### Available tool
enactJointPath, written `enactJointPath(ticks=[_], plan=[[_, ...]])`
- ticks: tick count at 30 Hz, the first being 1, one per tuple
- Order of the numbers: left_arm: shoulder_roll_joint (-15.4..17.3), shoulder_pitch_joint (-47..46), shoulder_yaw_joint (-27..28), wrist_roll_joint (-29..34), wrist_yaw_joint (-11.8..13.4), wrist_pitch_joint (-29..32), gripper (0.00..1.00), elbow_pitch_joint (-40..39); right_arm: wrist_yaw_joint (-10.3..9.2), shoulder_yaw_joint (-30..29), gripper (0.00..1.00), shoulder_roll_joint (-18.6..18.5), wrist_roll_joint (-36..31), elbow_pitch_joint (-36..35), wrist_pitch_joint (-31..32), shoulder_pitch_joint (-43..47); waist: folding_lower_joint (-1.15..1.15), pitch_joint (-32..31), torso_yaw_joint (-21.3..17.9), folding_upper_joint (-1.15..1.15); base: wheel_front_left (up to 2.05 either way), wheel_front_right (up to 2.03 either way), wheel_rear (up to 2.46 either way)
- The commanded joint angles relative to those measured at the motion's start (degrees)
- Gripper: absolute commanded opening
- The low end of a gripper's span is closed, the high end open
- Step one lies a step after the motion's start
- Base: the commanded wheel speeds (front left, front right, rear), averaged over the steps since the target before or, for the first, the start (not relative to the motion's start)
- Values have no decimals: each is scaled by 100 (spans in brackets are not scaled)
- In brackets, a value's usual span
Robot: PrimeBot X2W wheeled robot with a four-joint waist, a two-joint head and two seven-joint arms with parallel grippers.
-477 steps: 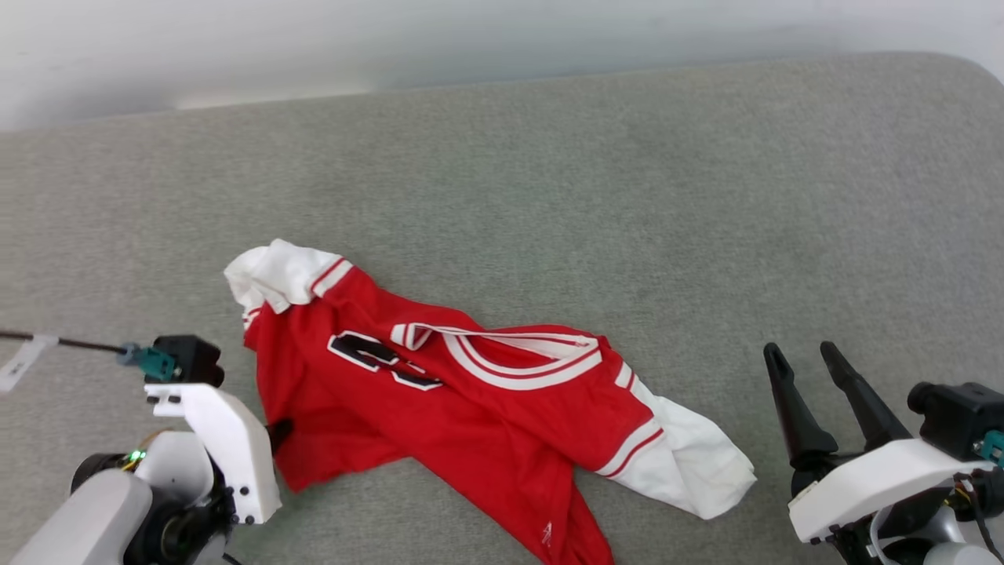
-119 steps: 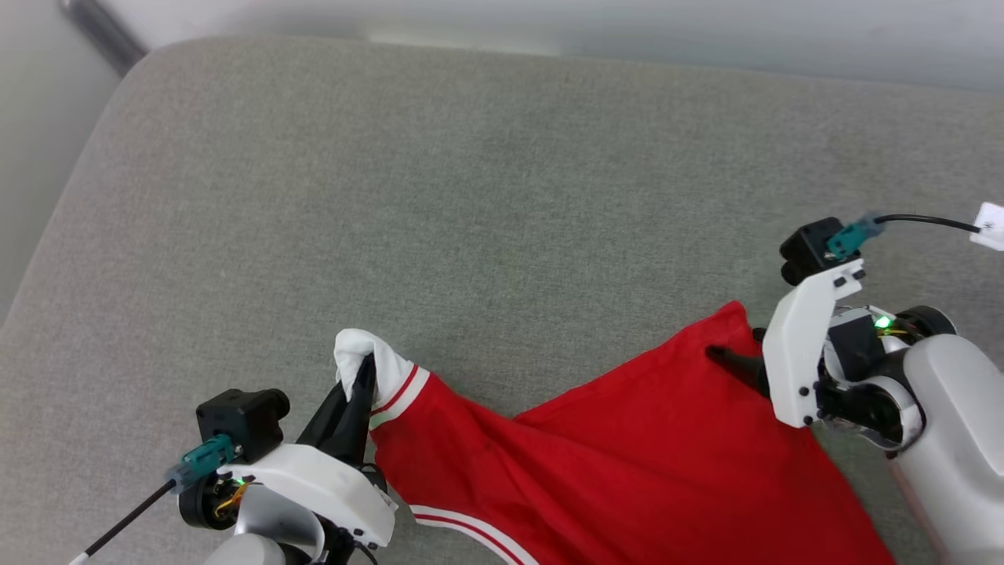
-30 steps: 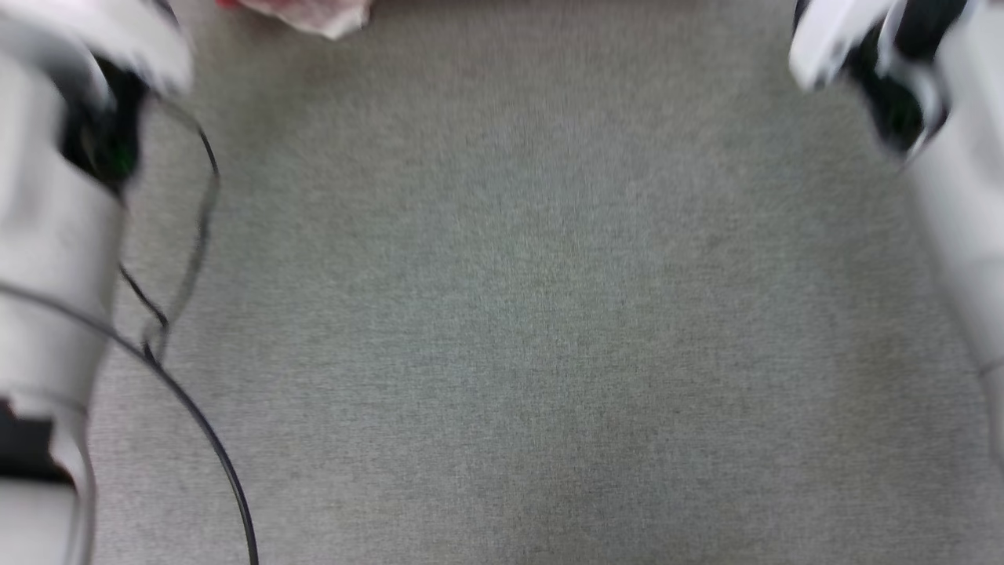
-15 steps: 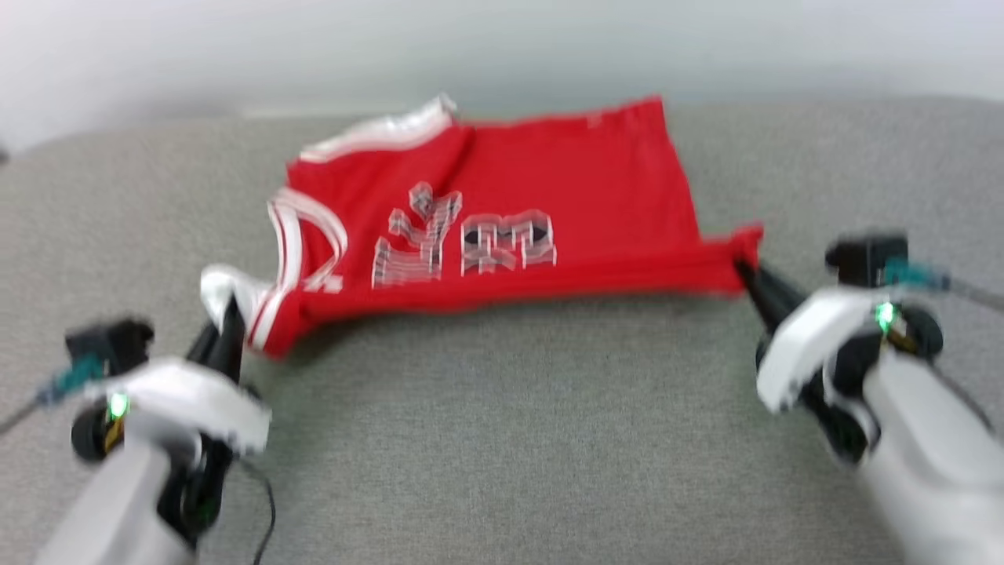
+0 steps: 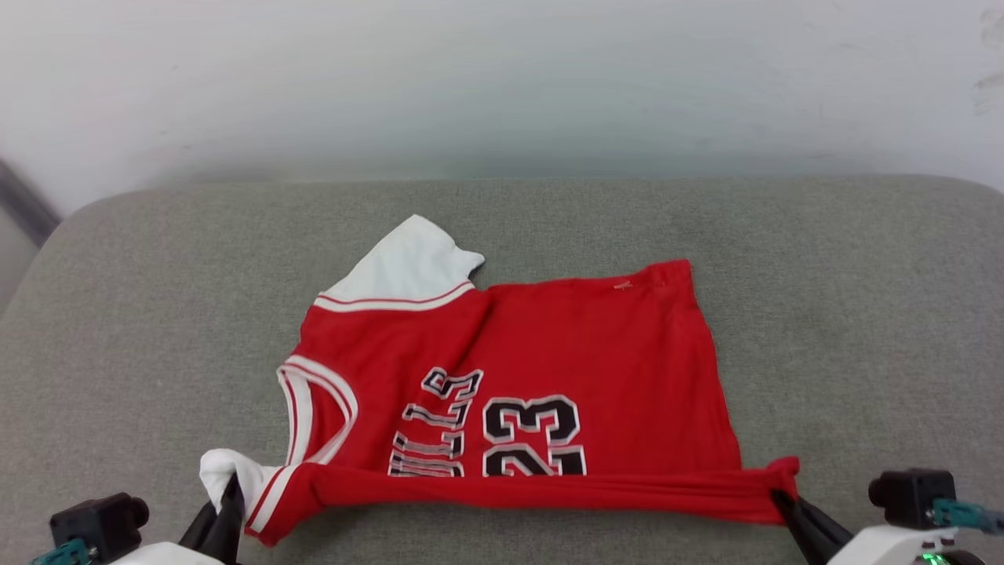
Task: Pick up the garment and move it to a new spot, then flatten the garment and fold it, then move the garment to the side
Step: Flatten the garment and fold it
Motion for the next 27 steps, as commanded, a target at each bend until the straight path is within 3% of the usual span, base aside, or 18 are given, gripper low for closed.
enactJointPath(ticks=[1,4,10,18,24,25,26,27], plan=[[167,112,181,-27,202,27,0,-138,-77,-320,0,25,-167,-320,214,284,3,4,14,0,0,0,0],[264,208,192,-2,346,135,0,-497,-76,-642,0,380,-447,-1114,742,690,3,52,28,0,0,0,0],[147,-211,-65,22,226,369,0,-459,-49,-695,0,627,-832,-1706,1410,437,3,299,3,0,0,0,0],[-100,-970,-375,59,-160,536,0,348,-47,-371,0,543,-834,-1047,1684,-292,3,809,62,0,0,0,0],[-329,-1488,-562,12,-510,644,0,1037,-46,-160,0,506,-716,-385,1387,-861,3,1180,77,0,0,0,0],[-366,-1559,-588,16,-558,639,0,1135,-45,-124,15,490,-708,-272,1311,-948,3,1217,73,0,0,0,0],[-419,-1625,-625,-4,-626,657,0,1250,-45,-81,43,479,-695,-144,1239,-1026,3,1244,71,0,0,0,0],[-475,-1666,-651,-59,-682,686,3,1353,-46,-36,88,490,-666,-25,1176,-1077,3,1259,70,0,0,0,0]])
